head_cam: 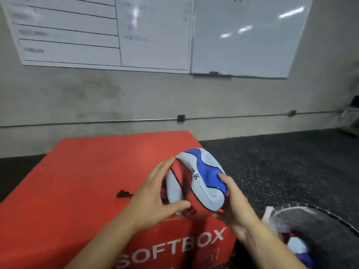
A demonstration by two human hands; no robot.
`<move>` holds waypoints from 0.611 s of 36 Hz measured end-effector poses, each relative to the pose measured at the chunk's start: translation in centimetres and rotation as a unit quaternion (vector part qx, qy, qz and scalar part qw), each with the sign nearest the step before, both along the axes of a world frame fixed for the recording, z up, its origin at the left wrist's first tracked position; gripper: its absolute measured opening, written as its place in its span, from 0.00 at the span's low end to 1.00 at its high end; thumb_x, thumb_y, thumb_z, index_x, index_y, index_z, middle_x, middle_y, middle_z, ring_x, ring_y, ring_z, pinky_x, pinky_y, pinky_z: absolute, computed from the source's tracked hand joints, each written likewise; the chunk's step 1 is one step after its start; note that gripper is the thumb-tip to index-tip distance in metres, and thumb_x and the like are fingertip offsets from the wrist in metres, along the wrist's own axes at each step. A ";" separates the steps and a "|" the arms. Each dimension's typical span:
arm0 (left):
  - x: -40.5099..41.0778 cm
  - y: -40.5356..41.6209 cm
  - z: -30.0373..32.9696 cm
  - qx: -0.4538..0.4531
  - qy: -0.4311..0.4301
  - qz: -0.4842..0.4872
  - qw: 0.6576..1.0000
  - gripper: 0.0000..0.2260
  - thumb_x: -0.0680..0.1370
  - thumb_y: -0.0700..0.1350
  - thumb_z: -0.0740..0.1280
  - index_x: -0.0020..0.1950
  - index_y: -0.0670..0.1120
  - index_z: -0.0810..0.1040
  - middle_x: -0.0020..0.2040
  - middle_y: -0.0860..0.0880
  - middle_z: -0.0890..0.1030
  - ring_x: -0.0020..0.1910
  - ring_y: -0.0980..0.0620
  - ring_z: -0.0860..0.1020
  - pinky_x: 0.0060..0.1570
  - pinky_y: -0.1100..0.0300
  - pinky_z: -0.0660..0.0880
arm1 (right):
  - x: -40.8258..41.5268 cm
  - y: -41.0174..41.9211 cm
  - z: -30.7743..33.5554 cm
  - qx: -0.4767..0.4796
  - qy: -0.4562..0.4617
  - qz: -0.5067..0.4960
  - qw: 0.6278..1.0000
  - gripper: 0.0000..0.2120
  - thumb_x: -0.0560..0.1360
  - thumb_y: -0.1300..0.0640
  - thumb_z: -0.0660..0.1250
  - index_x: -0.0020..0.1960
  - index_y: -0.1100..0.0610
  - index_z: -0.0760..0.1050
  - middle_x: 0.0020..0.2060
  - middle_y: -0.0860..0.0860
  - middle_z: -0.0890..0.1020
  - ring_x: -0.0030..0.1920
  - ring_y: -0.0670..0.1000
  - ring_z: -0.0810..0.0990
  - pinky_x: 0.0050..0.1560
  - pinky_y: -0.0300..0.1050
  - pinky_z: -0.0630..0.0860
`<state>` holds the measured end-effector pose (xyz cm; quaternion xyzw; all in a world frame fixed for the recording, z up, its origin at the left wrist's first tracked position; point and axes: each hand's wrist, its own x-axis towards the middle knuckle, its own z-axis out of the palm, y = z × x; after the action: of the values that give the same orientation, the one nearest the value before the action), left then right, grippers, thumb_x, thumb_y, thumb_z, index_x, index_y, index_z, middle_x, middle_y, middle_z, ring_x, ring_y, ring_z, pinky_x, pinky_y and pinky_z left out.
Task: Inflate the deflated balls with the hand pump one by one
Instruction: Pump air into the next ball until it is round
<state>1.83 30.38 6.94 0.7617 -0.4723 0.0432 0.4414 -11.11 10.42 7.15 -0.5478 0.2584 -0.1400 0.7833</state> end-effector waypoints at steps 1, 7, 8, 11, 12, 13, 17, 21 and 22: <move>0.5 1.7 0.0 0.004 0.000 0.017 1.000 0.50 0.68 0.64 0.81 0.81 0.67 0.54 0.77 0.75 0.55 0.78 0.69 0.57 0.77 0.60 0.63 | 1.3 1.4 0.1 0.022 -0.001 0.017 1.000 0.27 0.71 0.37 0.73 0.62 0.55 0.85 0.56 0.56 0.86 0.54 0.60 0.79 0.57 0.56 0.71; 3.2 9.8 -0.4 0.000 0.041 0.089 0.995 0.61 0.60 0.66 0.85 0.83 0.63 0.51 0.82 0.65 0.54 0.80 0.69 0.53 0.78 0.63 0.58 | 7.7 8.3 0.0 0.096 -0.005 0.109 0.989 0.24 0.77 0.39 0.65 0.65 0.52 0.83 0.61 0.57 0.86 0.64 0.61 0.82 0.71 0.68 0.73; 3.5 10.7 -0.6 -0.007 0.045 0.096 0.994 0.61 0.60 0.64 0.85 0.82 0.64 0.50 0.82 0.66 0.53 0.80 0.69 0.52 0.77 0.66 0.57 | 8.6 9.2 -0.2 0.108 -0.009 0.124 0.986 0.24 0.78 0.40 0.65 0.65 0.53 0.83 0.62 0.58 0.85 0.63 0.61 0.82 0.71 0.69 0.72; 4.7 12.9 -1.6 -0.023 0.047 0.124 0.991 0.60 0.60 0.60 0.86 0.81 0.68 0.49 0.79 0.73 0.54 0.77 0.75 0.53 0.69 0.79 0.55 | 11.2 11.2 -1.3 0.123 -0.006 0.178 0.976 0.25 0.81 0.39 0.61 0.68 0.53 0.81 0.63 0.59 0.84 0.65 0.63 0.82 0.71 0.69 0.73; 5.1 13.5 -2.0 -0.026 0.047 0.135 0.989 0.60 0.60 0.60 0.86 0.81 0.68 0.50 0.78 0.74 0.55 0.76 0.75 0.55 0.69 0.78 0.56 | 12.1 11.6 -1.8 0.109 0.000 0.197 0.974 0.25 0.82 0.38 0.59 0.68 0.53 0.81 0.63 0.59 0.84 0.64 0.63 0.83 0.69 0.68 0.75; 5.7 14.1 -2.4 -0.027 0.047 0.145 0.988 0.59 0.61 0.60 0.87 0.81 0.69 0.51 0.78 0.73 0.57 0.77 0.74 0.56 0.70 0.75 0.58 | 13.1 12.0 -2.3 0.092 0.007 0.216 0.972 0.25 0.83 0.38 0.58 0.68 0.52 0.81 0.63 0.58 0.84 0.63 0.63 0.83 0.66 0.66 0.77; 8.2 16.3 -4.0 -0.022 0.023 0.187 0.982 0.56 0.60 0.59 0.85 0.78 0.72 0.53 0.77 0.75 0.60 0.77 0.71 0.60 0.71 0.73 0.59 | 16.9 12.9 -3.3 0.023 0.014 0.205 0.978 0.23 0.79 0.37 0.62 0.66 0.50 0.80 0.55 0.52 0.87 0.49 0.53 0.87 0.49 0.56 0.84; 10.6 17.5 -4.4 0.010 -0.005 0.235 0.972 0.54 0.57 0.67 0.76 0.78 0.73 0.52 0.74 0.80 0.58 0.74 0.74 0.61 0.70 0.68 0.62 | 19.9 14.1 -3.5 -0.101 -0.055 0.210 0.971 0.31 0.76 0.37 0.66 0.76 0.45 0.71 0.64 0.45 0.83 0.58 0.42 0.85 0.56 0.45 0.80; 10.9 17.3 -4.2 0.021 -0.022 0.236 0.971 0.51 0.58 0.67 0.74 0.77 0.72 0.53 0.73 0.78 0.61 0.71 0.72 0.65 0.68 0.67 0.64 | 20.5 14.6 -3.7 -0.132 -0.072 0.220 0.964 0.29 0.77 0.41 0.67 0.76 0.45 0.70 0.65 0.44 0.82 0.59 0.39 0.84 0.55 0.39 0.80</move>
<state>12.77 47.66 2.74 0.8595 -0.2893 0.1530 0.3926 9.42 25.00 3.49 -0.6785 0.0541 -0.0363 0.7317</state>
